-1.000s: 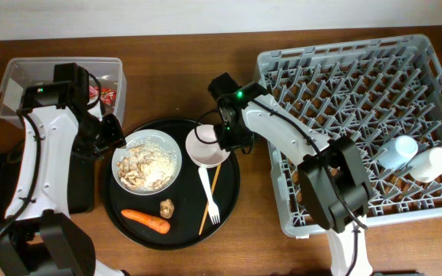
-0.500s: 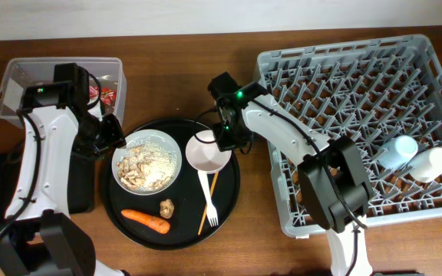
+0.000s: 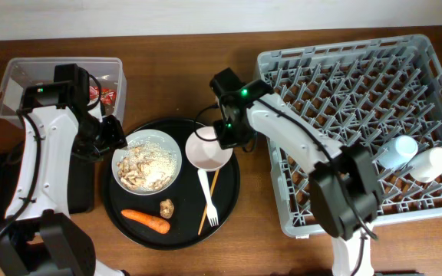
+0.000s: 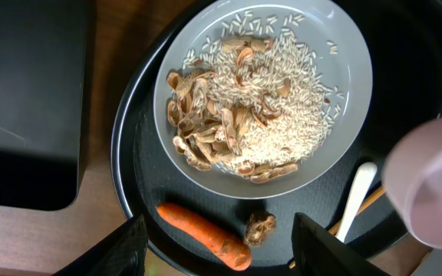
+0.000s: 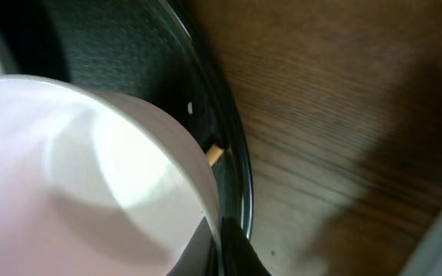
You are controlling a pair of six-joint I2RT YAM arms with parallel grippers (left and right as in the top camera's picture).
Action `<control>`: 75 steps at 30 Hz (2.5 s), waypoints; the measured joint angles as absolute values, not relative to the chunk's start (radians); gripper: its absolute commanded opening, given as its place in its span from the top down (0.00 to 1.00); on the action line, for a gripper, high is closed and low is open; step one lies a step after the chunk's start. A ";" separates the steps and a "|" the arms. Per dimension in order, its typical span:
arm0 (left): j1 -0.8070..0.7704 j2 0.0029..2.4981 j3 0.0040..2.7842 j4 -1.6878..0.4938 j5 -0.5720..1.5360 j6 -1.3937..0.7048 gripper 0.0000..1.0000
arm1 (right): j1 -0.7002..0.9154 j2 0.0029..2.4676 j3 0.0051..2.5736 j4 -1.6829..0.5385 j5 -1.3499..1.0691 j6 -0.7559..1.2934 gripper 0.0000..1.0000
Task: Sort waste into correct bins and load items into the dishwasher rack
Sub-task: 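Carry the pink bowl with the right gripper into the rack and release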
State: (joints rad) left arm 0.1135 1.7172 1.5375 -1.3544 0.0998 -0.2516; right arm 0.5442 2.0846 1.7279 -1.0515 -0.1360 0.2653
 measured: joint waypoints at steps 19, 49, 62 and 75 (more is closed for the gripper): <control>0.113 1.717 1.538 -1.369 0.100 -0.251 0.40 | 0.210 1.678 1.728 -1.328 0.067 0.124 0.96; 0.113 1.717 1.538 -1.369 0.100 -0.251 0.40 | -0.004 2.056 1.728 -0.968 1.271 0.285 0.96; 0.113 1.717 1.538 -1.354 0.100 -0.251 0.40 | 0.084 2.099 1.729 -0.971 1.181 0.259 0.81; 0.113 1.717 1.538 -1.351 0.100 -0.251 0.40 | 0.141 2.095 1.731 -1.099 0.888 0.297 0.02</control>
